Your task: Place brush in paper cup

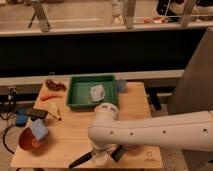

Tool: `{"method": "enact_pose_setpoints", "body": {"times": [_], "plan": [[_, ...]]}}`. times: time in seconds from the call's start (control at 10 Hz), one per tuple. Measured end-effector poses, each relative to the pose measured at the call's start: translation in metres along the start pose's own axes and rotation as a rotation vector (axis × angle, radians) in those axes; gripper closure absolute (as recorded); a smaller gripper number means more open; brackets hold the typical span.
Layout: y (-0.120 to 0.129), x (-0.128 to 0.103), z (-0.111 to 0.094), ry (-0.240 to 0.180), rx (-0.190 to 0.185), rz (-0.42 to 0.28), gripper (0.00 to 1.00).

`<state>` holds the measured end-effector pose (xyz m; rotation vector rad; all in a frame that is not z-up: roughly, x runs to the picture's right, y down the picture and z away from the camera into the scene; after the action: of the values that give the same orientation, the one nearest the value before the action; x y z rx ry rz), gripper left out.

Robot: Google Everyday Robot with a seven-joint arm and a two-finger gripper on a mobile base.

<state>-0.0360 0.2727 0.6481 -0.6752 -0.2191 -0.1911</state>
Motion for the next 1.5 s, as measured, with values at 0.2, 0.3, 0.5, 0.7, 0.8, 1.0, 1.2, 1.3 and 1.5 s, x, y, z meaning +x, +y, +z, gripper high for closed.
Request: {"method": "enact_pose_setpoints", "body": {"times": [0.2,0.3,0.5,0.7,0.8,1.0,1.2,1.3,1.5], "plan": [[0.0001,0.0007,0.0003,0.001,0.001,0.001,0.20],[0.0000,0.0008,0.0003,0.001,0.002,0.002,0.20],[-0.0007,0.0008,0.0000,0.000,0.004,0.003,0.20],[-0.0016,0.0007,0.0001,0.001,0.007,0.003,0.20],[-0.0016,0.0005,0.0001,0.001,0.007,0.005,0.20],[-0.0013,-0.0005,0.0001,0.000,0.006,0.007,0.20],[-0.0035,-0.0014,0.0001,0.003,0.009,0.008,0.20],[-0.0051,-0.0030,0.0001,0.004,0.011,0.002,0.20],[-0.0069,-0.0041,0.0008,0.010,0.009,-0.001,0.20]]}}
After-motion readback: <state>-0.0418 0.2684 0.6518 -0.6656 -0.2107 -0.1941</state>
